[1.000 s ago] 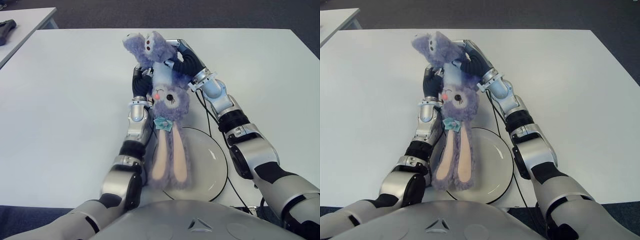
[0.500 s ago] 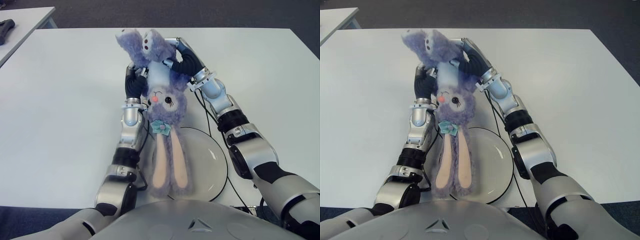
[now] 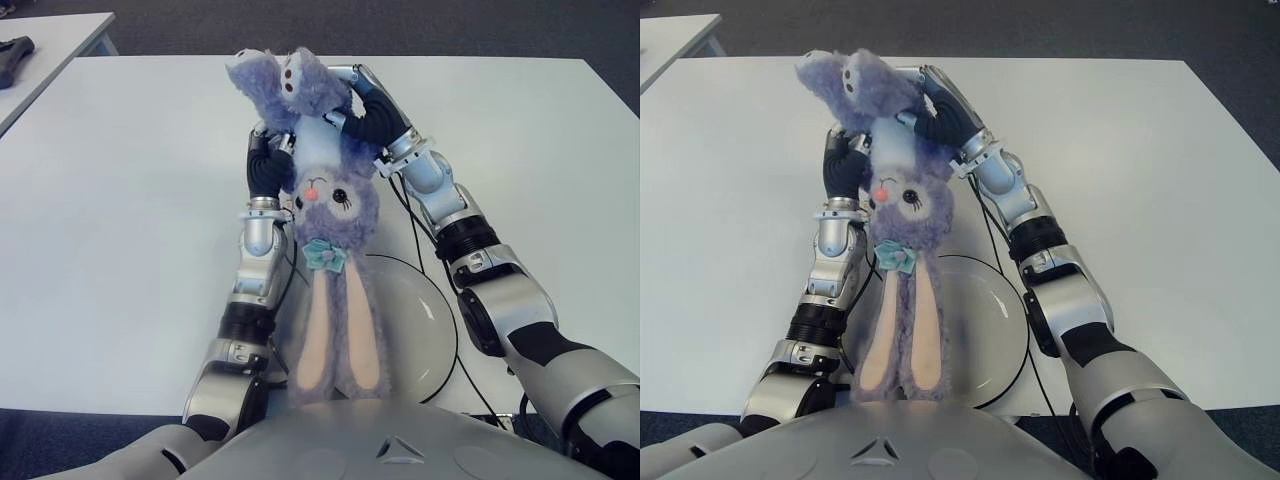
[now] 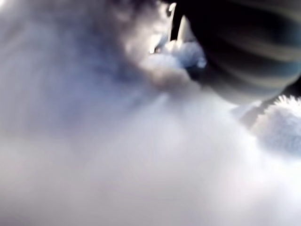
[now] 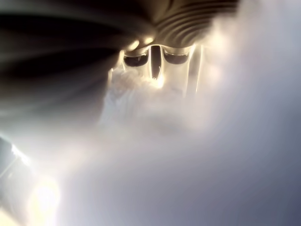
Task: Put the doll into the plate.
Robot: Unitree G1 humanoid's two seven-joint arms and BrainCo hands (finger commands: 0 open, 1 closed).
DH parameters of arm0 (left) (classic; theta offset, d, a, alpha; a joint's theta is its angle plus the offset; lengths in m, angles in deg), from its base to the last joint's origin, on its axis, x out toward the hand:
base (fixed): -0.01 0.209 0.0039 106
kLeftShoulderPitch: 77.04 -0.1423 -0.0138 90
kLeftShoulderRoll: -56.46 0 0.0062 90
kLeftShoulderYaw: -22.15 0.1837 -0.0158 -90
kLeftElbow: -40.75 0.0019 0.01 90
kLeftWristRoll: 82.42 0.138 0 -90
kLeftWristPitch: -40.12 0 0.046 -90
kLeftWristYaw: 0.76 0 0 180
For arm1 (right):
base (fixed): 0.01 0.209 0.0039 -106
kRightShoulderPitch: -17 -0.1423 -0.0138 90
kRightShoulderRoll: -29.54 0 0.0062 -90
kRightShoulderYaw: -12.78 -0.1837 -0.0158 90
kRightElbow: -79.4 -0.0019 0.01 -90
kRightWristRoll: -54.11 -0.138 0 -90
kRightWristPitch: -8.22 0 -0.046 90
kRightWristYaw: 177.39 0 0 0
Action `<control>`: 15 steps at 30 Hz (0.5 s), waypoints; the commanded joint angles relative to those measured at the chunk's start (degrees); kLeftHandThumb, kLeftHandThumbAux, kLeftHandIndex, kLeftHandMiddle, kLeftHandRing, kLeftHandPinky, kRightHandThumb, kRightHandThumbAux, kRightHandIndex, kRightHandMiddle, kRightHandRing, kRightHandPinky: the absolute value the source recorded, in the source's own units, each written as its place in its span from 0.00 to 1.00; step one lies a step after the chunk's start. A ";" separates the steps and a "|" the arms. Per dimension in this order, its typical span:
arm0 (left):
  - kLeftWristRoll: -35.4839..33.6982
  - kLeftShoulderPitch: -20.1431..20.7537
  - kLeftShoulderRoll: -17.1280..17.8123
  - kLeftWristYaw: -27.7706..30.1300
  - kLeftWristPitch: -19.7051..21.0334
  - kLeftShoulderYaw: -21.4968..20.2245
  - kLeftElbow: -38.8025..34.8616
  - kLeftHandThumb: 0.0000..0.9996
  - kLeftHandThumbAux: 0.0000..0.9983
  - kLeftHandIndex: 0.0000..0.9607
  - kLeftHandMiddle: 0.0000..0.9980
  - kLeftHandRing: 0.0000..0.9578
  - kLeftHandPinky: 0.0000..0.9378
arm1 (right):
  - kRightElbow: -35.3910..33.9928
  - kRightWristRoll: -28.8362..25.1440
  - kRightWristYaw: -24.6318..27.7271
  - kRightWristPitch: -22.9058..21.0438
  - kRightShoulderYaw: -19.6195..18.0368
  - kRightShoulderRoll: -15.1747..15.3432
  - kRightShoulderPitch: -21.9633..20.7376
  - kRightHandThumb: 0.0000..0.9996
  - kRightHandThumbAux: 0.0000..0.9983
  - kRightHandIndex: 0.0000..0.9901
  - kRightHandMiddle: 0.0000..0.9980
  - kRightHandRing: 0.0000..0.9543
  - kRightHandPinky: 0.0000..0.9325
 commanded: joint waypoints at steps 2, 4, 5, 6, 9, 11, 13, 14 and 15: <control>-0.06 -2.70 -0.51 1.56 3.20 1.17 -3.48 0.70 0.71 0.45 0.80 0.87 0.90 | -2.31 0.24 -1.24 -1.88 -0.79 0.88 0.50 0.70 0.72 0.44 0.82 0.86 0.88; 0.02 -3.08 -0.35 1.87 4.24 1.45 -4.88 0.70 0.71 0.45 0.80 0.87 0.90 | -2.85 0.10 -1.02 -2.22 -0.77 0.94 0.75 0.70 0.72 0.44 0.82 0.86 0.88; 0.02 -3.20 -0.32 1.94 4.60 1.52 -5.28 0.70 0.71 0.45 0.80 0.87 0.90 | -3.03 0.05 -0.96 -2.36 -0.76 0.96 0.82 0.70 0.72 0.44 0.82 0.86 0.88; 0.01 -3.32 -0.26 2.03 4.97 1.62 -5.72 0.70 0.71 0.45 0.80 0.87 0.90 | -3.22 -0.05 -0.88 -2.48 -0.76 0.97 0.91 0.70 0.72 0.44 0.82 0.86 0.88; -0.01 -3.69 -0.07 2.30 6.04 2.02 -7.07 0.70 0.71 0.45 0.80 0.87 0.89 | -3.66 -0.48 -0.61 -2.61 -0.82 0.97 1.20 0.70 0.72 0.44 0.82 0.86 0.88; -0.02 -3.85 0.05 2.46 6.63 2.25 -7.78 0.70 0.71 0.45 0.80 0.87 0.89 | -3.84 -0.74 -0.47 -2.63 -0.86 0.98 1.32 0.70 0.72 0.44 0.82 0.86 0.88; 0.01 -3.90 0.29 2.74 7.47 2.51 -8.50 0.70 0.71 0.45 0.80 0.88 0.90 | -3.94 -0.82 -0.49 -2.63 -0.88 1.02 1.35 0.70 0.72 0.44 0.82 0.86 0.88; 0.03 -3.91 0.38 2.85 7.84 2.61 -8.80 0.70 0.71 0.45 0.80 0.88 0.90 | -3.98 -0.82 -0.53 -2.64 -0.89 1.03 1.36 0.70 0.72 0.44 0.82 0.86 0.88; 0.04 -3.92 0.46 2.97 8.21 2.69 -9.07 0.70 0.71 0.45 0.80 0.88 0.90 | -4.00 -0.76 -0.62 -2.64 -0.90 1.05 1.36 0.70 0.72 0.44 0.82 0.86 0.88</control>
